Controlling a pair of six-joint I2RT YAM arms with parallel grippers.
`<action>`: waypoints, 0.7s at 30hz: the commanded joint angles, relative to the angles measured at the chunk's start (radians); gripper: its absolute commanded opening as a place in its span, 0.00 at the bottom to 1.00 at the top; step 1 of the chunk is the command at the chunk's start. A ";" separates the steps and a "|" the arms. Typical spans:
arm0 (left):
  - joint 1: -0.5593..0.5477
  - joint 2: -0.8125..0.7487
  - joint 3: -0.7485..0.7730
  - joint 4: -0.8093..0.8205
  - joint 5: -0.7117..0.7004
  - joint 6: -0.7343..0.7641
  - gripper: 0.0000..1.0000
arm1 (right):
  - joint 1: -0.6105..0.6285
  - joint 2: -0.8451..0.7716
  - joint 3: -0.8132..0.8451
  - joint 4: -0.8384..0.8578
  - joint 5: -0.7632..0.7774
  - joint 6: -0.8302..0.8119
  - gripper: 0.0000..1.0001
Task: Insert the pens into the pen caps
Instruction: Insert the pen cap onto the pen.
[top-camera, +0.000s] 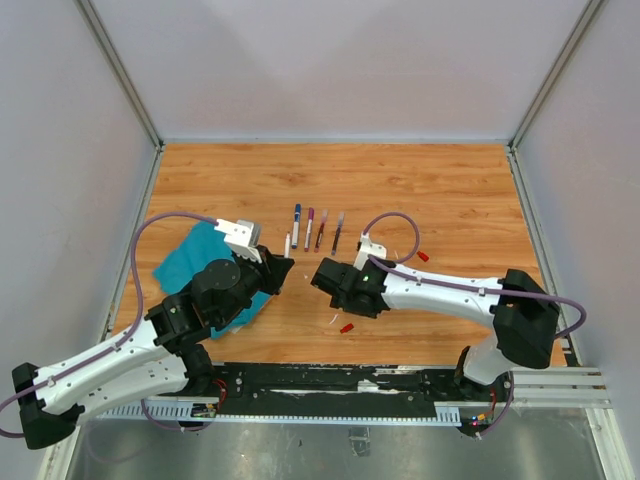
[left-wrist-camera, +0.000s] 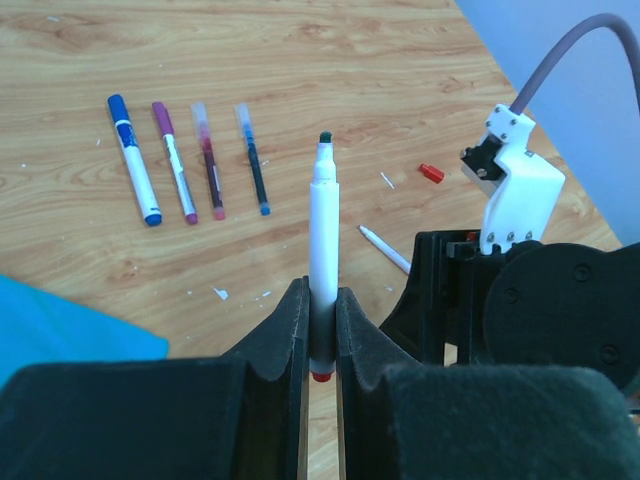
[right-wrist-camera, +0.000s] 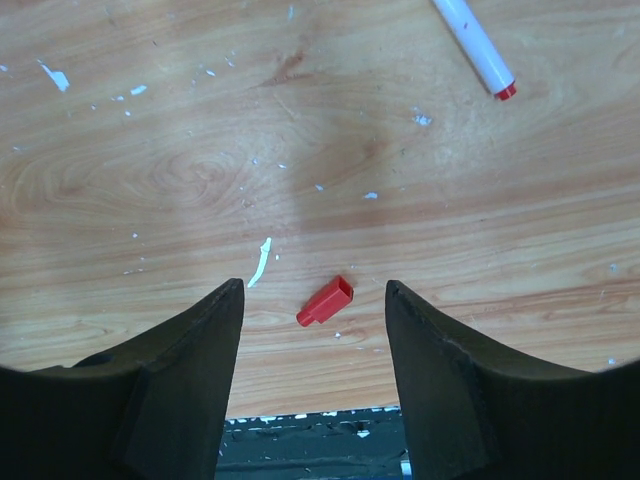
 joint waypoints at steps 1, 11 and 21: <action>0.005 -0.028 -0.017 0.008 0.023 0.006 0.01 | -0.010 0.032 0.025 -0.057 -0.067 0.089 0.59; 0.005 -0.047 -0.022 -0.028 0.086 0.026 0.00 | 0.000 0.079 0.000 -0.085 -0.133 0.221 0.58; 0.005 -0.058 -0.020 -0.057 0.122 0.050 0.01 | 0.005 0.178 0.016 -0.094 -0.191 0.286 0.52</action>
